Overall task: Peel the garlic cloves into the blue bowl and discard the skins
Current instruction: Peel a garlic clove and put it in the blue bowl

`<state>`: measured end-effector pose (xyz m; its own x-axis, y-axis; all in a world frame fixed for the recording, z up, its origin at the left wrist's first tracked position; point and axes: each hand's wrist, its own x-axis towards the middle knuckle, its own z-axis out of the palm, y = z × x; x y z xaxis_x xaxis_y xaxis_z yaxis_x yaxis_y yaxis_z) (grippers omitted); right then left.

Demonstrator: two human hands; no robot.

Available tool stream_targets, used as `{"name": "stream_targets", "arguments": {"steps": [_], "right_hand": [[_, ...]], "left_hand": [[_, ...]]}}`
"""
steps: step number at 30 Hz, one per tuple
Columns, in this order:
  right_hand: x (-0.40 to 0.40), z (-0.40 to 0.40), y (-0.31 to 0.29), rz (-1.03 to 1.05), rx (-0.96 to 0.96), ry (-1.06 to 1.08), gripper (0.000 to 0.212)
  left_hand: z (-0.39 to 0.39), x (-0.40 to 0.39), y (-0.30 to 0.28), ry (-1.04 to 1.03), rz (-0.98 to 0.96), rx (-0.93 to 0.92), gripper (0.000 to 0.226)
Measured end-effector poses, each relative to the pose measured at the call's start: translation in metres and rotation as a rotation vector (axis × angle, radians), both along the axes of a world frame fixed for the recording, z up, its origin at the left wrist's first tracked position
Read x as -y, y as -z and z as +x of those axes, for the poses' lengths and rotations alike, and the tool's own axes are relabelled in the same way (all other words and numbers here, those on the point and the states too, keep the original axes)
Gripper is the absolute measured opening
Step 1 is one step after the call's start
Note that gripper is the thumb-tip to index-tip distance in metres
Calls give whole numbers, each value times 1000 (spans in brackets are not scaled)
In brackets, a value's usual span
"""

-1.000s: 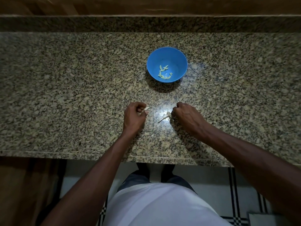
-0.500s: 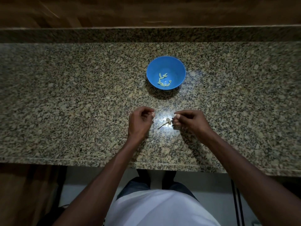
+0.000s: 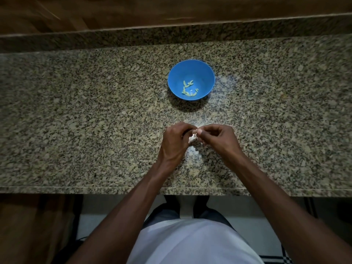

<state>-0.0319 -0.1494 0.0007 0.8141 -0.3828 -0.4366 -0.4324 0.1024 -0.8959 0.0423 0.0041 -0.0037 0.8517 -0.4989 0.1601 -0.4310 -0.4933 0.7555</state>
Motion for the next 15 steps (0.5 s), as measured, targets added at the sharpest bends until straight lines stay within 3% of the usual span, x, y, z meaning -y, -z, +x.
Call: {"name": "stream_targets", "arguments": {"steps": [3,9,15], "right_hand": [[-10,5,2,-86,4,77,16],[-19,10,1,-378,85,54,9],[-17,12,4,-314,66,33,8]], "left_hand": [[-2,2,0,-84,-37,-61,9],[1,6,-9,-235,-157,-551,14],[10,-3,-8,-214,-186,-718,20]]}}
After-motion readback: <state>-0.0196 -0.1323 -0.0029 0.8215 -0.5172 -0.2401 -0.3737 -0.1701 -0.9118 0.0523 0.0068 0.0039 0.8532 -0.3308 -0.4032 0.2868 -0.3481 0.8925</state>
